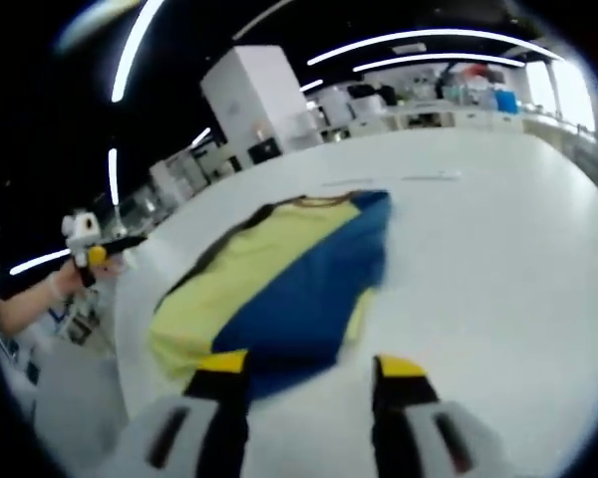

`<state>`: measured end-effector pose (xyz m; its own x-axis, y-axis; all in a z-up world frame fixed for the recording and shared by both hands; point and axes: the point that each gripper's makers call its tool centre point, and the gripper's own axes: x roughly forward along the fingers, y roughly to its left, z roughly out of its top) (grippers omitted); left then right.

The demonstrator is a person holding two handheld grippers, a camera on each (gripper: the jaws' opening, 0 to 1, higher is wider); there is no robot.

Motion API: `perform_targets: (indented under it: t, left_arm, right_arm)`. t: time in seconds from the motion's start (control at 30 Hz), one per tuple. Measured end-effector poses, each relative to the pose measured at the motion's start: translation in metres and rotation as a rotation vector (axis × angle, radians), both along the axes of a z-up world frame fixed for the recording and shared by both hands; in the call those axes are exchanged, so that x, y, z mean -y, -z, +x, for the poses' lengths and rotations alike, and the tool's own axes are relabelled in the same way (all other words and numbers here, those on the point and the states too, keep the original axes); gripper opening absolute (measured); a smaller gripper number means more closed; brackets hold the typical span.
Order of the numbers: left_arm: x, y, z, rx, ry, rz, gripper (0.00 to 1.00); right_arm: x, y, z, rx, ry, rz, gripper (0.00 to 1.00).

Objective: Fold the garment on the visible template until the final outline fits inside the template.

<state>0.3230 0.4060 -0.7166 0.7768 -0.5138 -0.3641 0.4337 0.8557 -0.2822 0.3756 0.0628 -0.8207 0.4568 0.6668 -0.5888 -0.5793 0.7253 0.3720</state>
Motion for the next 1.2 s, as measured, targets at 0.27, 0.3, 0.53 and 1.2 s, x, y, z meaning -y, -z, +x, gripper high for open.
perform_targets:
  t: [0.27,0.3,0.53,1.2]
  left_arm:
    - [-0.004,-0.003,-0.003,0.003,-0.013,-0.009,0.88]
    - [-0.004,-0.004,-0.004,0.004,-0.016,-0.010,0.88]
    - [-0.007,-0.005,-0.006,0.010,-0.026,-0.014,0.88]
    - [-0.012,-0.002,-0.009,0.003,-0.041,-0.025,0.87]
  right_arm:
    - [-0.009,0.009,-0.007,-0.041,-0.012,0.004,0.33]
    - [-0.010,0.011,-0.007,-0.045,-0.014,0.006,0.32]
    - [-0.016,0.014,-0.008,-0.061,-0.024,0.012,0.22]
    - [-0.020,-0.004,-0.006,-0.114,0.014,0.050,0.00]
